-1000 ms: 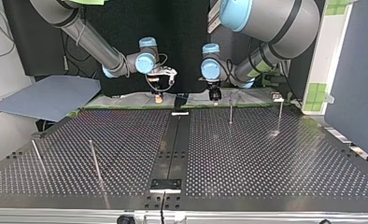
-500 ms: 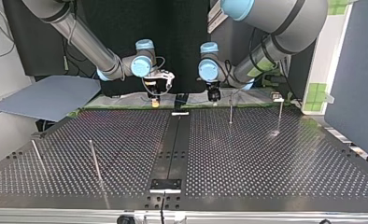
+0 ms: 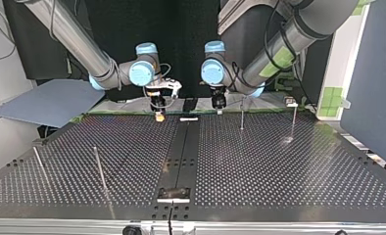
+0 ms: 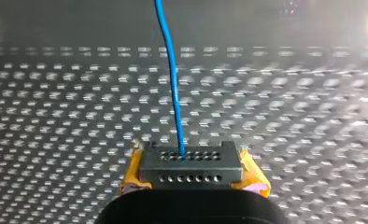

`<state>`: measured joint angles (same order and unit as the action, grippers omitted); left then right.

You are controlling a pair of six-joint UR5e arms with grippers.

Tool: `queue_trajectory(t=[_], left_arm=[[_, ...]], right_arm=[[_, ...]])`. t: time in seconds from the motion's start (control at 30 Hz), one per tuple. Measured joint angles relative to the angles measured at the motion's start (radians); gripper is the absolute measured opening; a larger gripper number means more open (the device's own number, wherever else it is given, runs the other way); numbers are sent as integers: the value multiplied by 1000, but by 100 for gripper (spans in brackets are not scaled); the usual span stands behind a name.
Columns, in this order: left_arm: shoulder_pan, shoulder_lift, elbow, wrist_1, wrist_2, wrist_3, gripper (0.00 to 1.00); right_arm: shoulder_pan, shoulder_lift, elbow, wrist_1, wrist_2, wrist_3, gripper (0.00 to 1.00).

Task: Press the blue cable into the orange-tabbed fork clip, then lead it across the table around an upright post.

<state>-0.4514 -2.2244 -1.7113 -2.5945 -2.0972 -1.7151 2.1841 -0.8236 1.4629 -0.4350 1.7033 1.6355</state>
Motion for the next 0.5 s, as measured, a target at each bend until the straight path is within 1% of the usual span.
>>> queue_trajectory(t=[0.1,0.27,0.43,0.5], left_arm=[[-5,28,0,-27,-21,-8,0],[-12,76,0,-76,-33,-13,0],[-16,119,1,-90,-30,-3,0],[-16,136,3,-90,-28,1,0]], right_arm=[[-1,-28,-1,8,0,0,0],[-2,-78,-7,48,-1,0,0],[2,-128,-21,96,-3,-3,0],[3,-144,-26,107,-3,-4,0]])
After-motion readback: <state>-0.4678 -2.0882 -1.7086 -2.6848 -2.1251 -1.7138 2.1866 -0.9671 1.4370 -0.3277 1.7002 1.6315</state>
